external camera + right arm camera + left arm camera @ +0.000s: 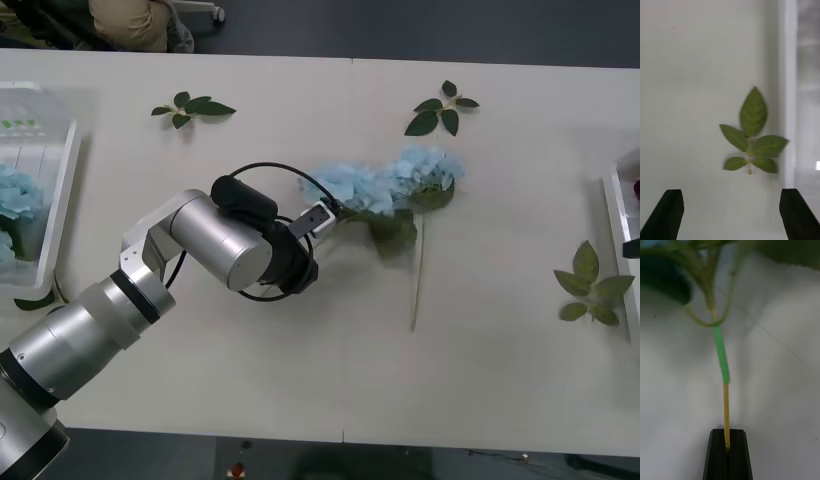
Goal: Put the red flowers into the right box and the blue flowers into the left box
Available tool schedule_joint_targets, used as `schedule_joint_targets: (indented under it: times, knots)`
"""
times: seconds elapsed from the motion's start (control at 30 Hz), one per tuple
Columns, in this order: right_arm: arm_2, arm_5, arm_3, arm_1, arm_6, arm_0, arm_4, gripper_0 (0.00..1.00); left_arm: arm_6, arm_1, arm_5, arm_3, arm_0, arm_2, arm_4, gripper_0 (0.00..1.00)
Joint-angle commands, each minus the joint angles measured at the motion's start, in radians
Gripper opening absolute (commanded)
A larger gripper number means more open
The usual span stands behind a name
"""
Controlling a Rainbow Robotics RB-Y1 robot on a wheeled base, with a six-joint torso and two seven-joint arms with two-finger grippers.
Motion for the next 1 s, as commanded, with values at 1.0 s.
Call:
schedule_joint_targets:
  times: [1.0]
  knots:
    - [0.818, -0.220, 0.179, 0.319, -0.570, -0.622, 0.546, 0.75, -0.144, 0.873, 0.599, -0.204, -0.023, 0.433, -0.300, 0.00]
